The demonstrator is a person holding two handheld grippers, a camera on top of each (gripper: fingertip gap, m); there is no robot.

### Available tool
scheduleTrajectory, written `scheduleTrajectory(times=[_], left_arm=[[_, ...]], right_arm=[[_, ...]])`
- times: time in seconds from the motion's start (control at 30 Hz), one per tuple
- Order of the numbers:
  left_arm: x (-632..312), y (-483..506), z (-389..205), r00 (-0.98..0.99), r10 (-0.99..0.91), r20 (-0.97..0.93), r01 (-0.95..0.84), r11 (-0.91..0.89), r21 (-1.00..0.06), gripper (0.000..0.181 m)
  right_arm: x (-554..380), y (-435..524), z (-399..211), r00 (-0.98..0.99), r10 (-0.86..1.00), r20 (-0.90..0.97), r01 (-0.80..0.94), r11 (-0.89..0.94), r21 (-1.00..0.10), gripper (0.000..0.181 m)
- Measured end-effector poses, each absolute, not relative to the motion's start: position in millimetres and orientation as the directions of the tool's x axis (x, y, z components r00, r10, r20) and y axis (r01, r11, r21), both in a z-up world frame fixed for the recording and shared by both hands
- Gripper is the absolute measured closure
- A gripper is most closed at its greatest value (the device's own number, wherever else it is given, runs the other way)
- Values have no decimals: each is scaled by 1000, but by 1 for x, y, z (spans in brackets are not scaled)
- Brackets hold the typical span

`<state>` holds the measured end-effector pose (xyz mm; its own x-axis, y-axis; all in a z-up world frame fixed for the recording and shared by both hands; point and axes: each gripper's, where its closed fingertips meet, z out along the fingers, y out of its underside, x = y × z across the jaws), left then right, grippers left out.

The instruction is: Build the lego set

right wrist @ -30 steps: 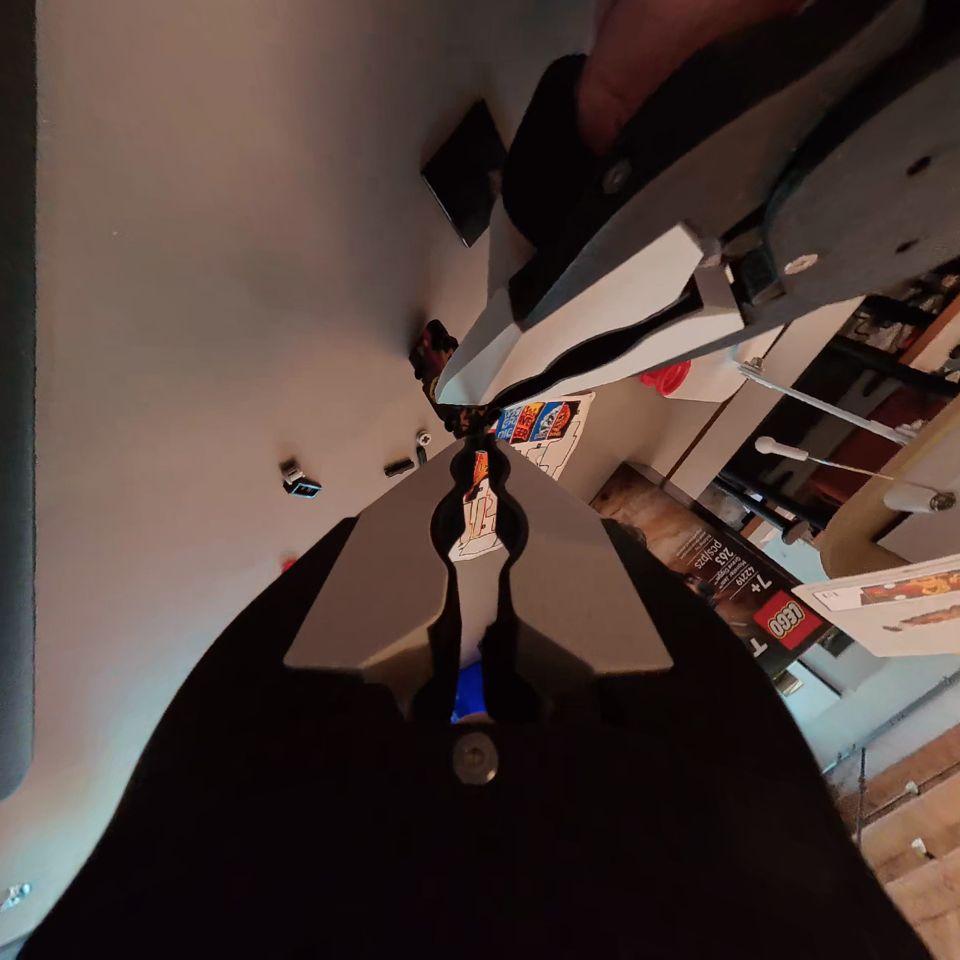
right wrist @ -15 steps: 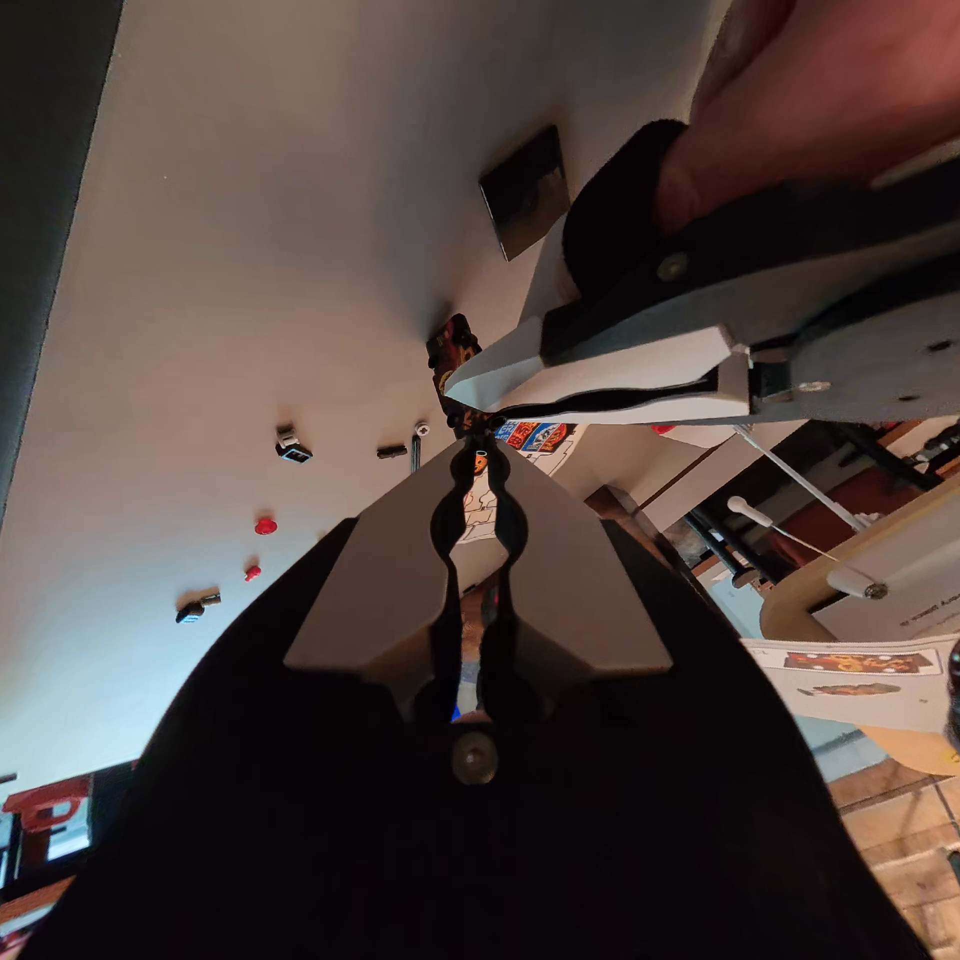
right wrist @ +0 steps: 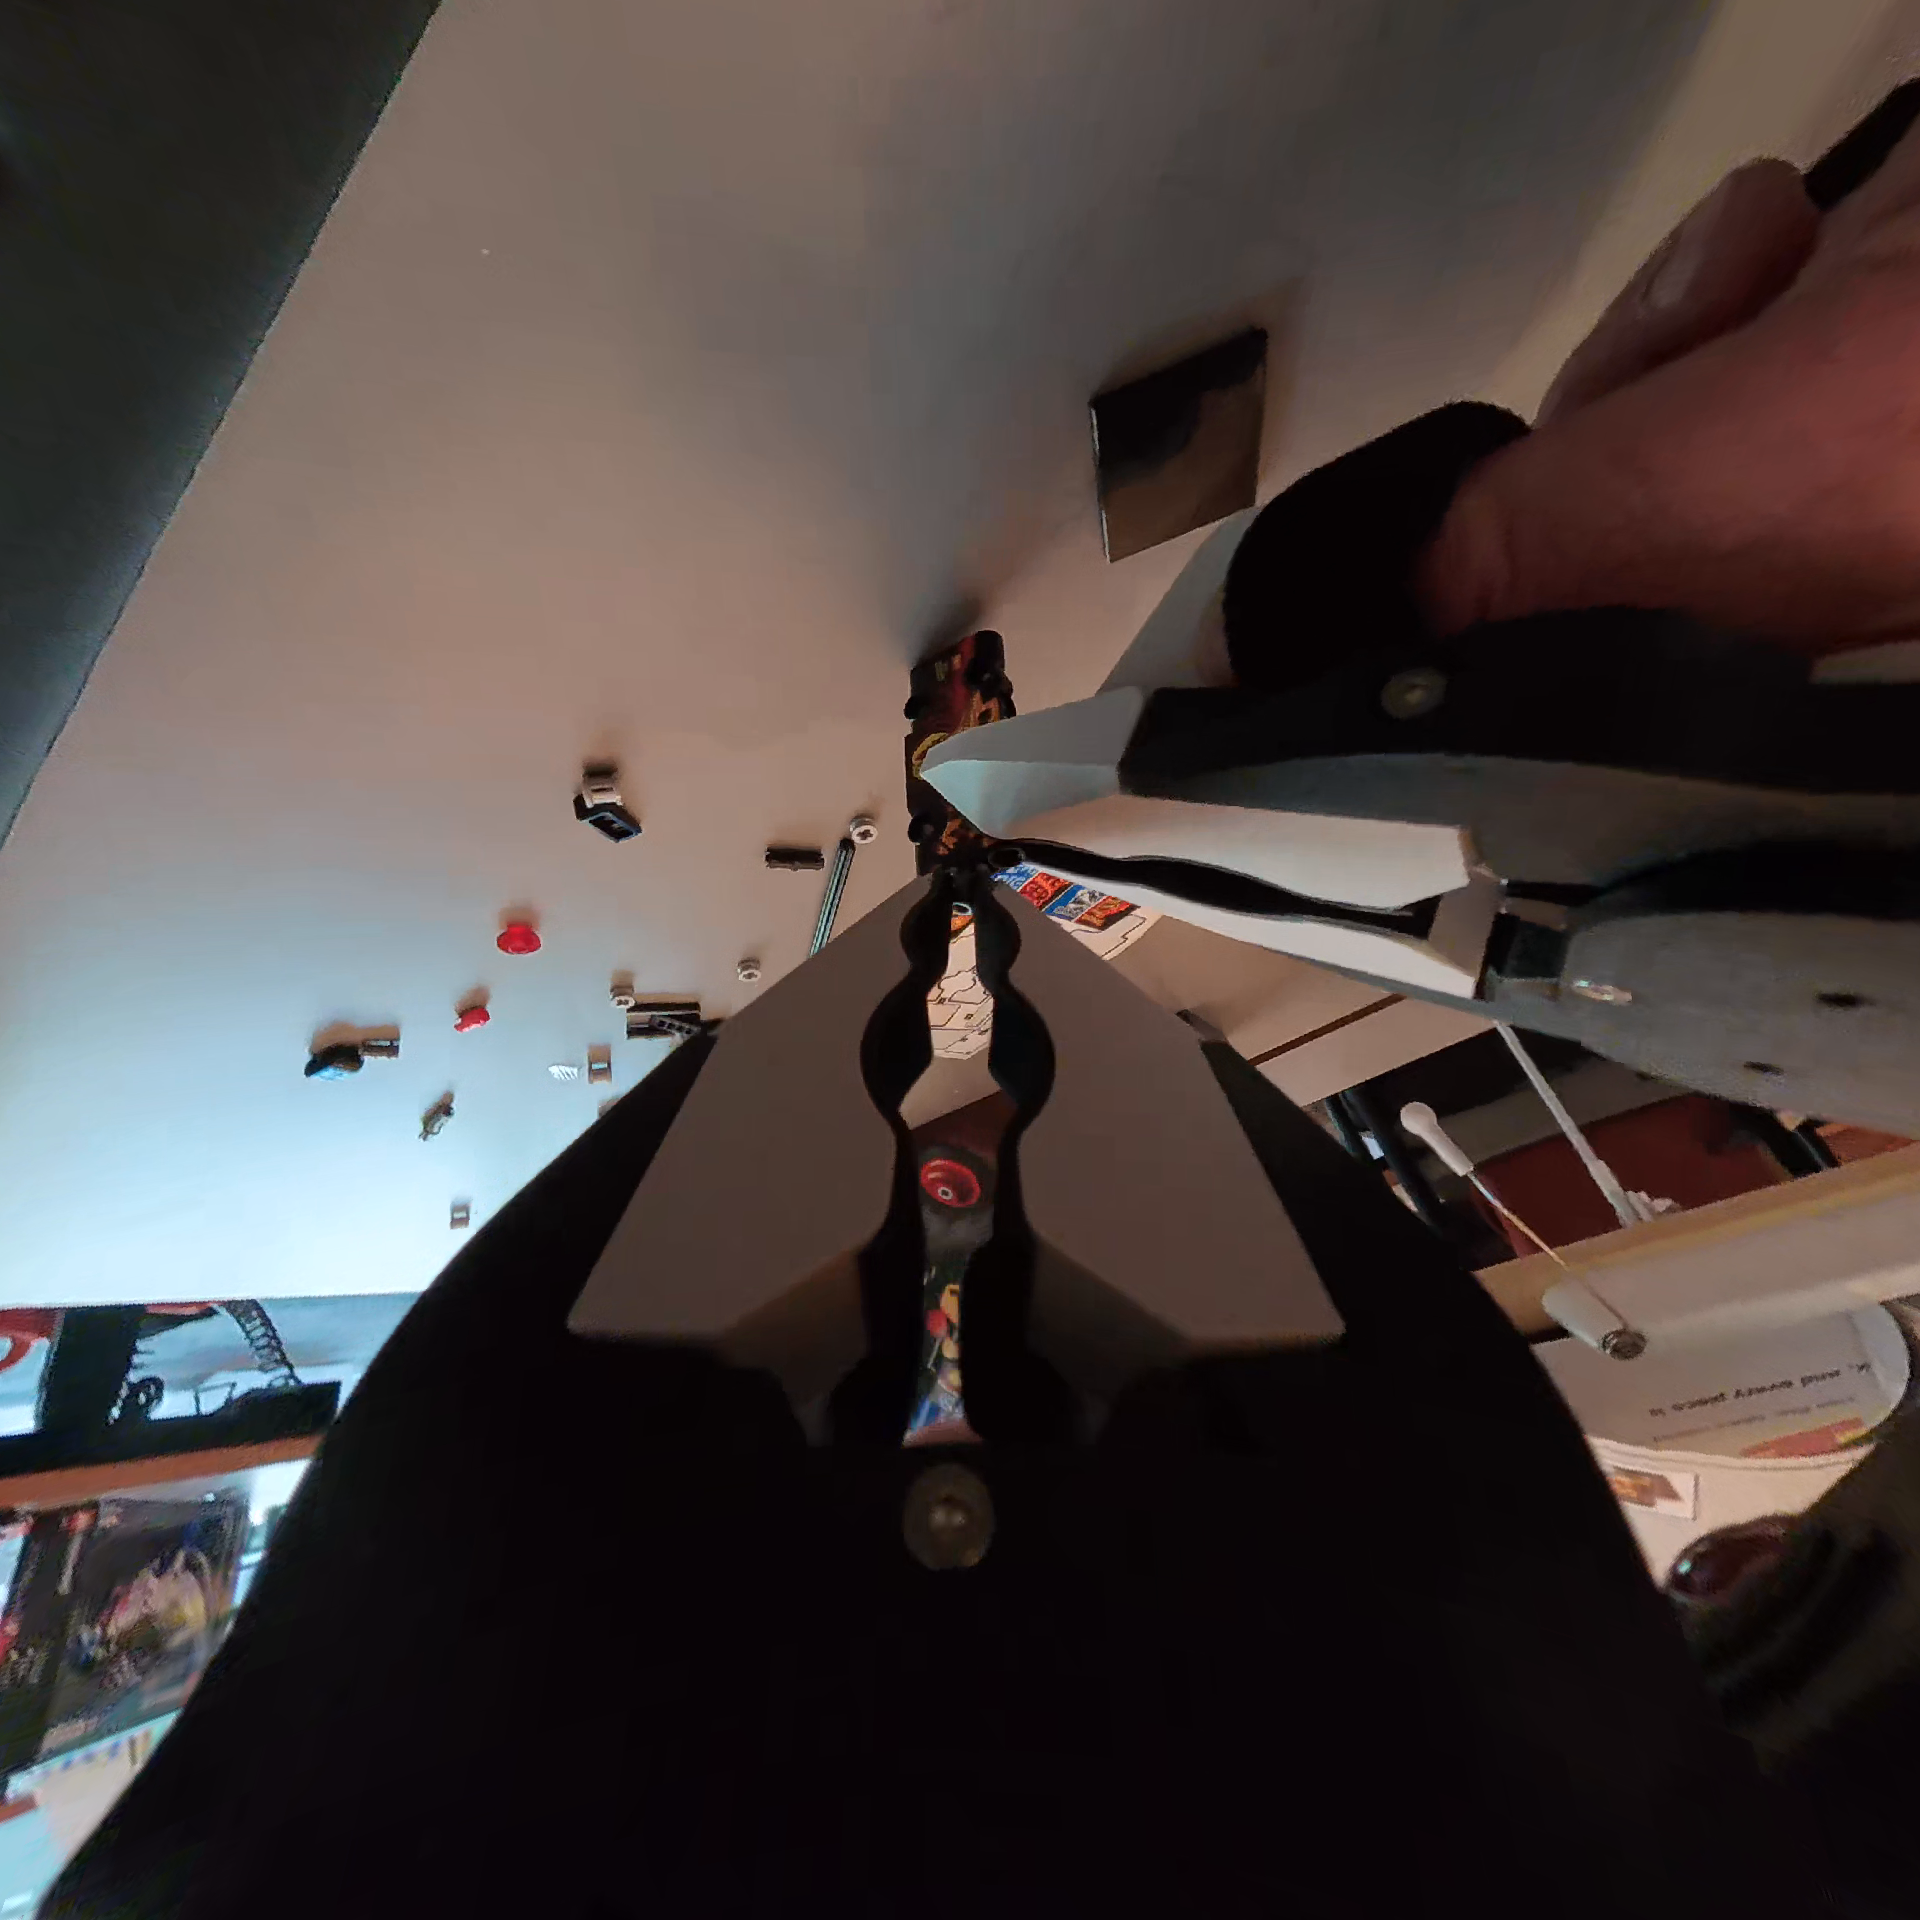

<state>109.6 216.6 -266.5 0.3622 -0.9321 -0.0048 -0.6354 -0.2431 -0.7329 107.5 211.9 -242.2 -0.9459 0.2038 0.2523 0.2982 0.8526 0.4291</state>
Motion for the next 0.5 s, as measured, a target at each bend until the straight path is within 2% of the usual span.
scheduleTrajectory(times=[0.2,0.33,0.5], left_arm=[[111,216,-266,353,-935,-36,-650,-217,-728,176],[113,215,-266,346,-937,-52,-660,-203,-723,176],[116,215,-266,344,-937,-60,-664,-197,-721,175]], right_arm=[[110,211,-242,-961,195,197,262,871,415,181],[113,209,-244,-949,249,192,302,892,336,181],[114,209,-245,-942,273,194,323,892,315,181]])
